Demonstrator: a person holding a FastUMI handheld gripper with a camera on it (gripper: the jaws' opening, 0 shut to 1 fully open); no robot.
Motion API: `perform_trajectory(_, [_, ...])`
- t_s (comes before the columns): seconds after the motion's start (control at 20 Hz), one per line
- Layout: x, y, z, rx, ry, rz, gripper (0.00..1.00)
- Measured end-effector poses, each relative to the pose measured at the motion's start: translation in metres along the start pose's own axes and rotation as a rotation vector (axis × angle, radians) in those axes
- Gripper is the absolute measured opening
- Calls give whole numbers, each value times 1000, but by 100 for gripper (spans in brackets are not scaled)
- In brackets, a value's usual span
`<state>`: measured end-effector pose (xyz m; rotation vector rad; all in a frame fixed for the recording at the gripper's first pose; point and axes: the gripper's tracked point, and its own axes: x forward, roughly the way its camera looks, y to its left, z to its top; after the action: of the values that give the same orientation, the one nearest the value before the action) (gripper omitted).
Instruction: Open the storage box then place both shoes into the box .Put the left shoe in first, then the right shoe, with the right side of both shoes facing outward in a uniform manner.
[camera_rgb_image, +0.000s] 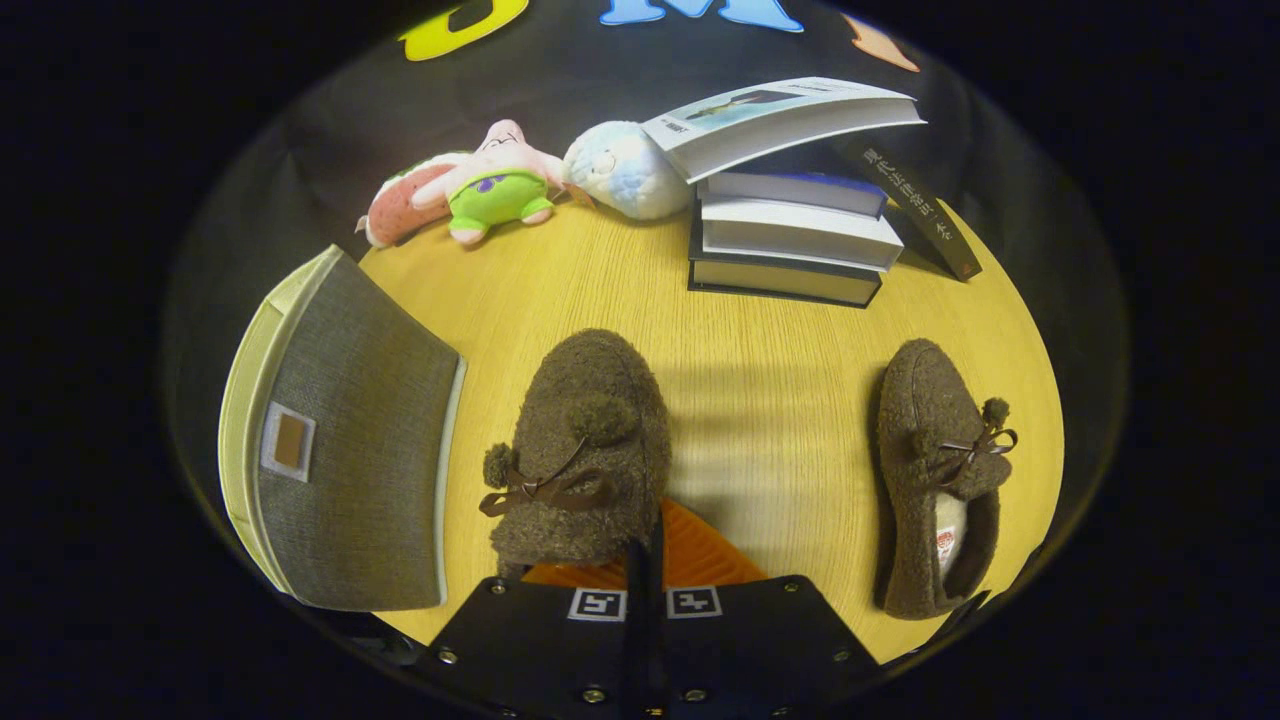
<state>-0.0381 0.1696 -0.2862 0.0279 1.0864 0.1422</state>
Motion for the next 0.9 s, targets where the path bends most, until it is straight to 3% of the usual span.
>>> perform_trajectory(0.55, [-89,34,71,54,-114,69,0])
perform_trajectory(0.9, [-143,125,113,21,-187,229,0])
